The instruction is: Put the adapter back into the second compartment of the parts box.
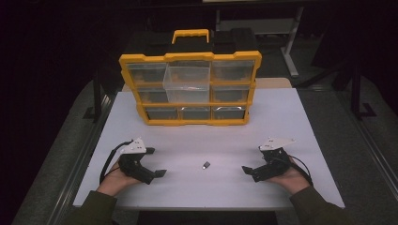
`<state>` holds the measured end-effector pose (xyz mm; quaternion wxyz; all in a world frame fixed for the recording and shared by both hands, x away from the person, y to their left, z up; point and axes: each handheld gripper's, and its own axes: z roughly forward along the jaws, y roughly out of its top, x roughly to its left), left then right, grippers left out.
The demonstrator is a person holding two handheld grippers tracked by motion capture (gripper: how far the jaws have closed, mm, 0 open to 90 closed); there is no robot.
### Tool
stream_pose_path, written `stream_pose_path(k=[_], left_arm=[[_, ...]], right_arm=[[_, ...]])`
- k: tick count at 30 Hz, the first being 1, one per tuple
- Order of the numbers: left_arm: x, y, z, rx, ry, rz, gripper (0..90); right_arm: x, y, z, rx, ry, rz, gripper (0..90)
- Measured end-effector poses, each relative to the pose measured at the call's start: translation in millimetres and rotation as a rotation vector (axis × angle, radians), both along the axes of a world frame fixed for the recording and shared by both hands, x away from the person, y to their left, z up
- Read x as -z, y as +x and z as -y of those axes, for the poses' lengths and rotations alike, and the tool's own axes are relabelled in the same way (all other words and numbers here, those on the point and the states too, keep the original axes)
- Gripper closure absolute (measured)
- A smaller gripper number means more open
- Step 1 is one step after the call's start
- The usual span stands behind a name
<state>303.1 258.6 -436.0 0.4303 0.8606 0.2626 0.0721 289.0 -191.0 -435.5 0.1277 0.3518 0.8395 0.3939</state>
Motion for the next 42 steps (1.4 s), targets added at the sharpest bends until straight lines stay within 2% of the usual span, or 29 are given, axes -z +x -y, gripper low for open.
stream_pose_path(k=[14, 17, 20, 27, 42], left_arm=[[-1.6, 2.2, 4.0, -0.014, -0.007, -0.006, 0.0], [-3.3, 2.4, 4.9, -0.021, -0.027, -0.012, 0.0], [-5.6, 1.6, 6.3, -0.014, -0.035, -0.011, 0.0], [-7.0, 2.5, 10.5, -0.009, -0.014, -0.004, 0.0], [-13.2, 8.4, 22.9, 0.0, -0.041, -0.014, 0.0]], right_arm=[[-0.5, 0.0, 1.6, -0.005, 0.019, 0.001, 0.0], [-1.3, 0.9, 0.1, -0.008, 0.025, 0.0, 0.0], [-1.7, 2.5, -2.5, -0.022, 0.013, 0.009, 0.0], [-1.8, 3.9, -4.7, -0.021, 0.014, 0.006, 0.0], [-3.8, 4.1, -3.6, -0.016, 0.021, 0.018, 0.0]])
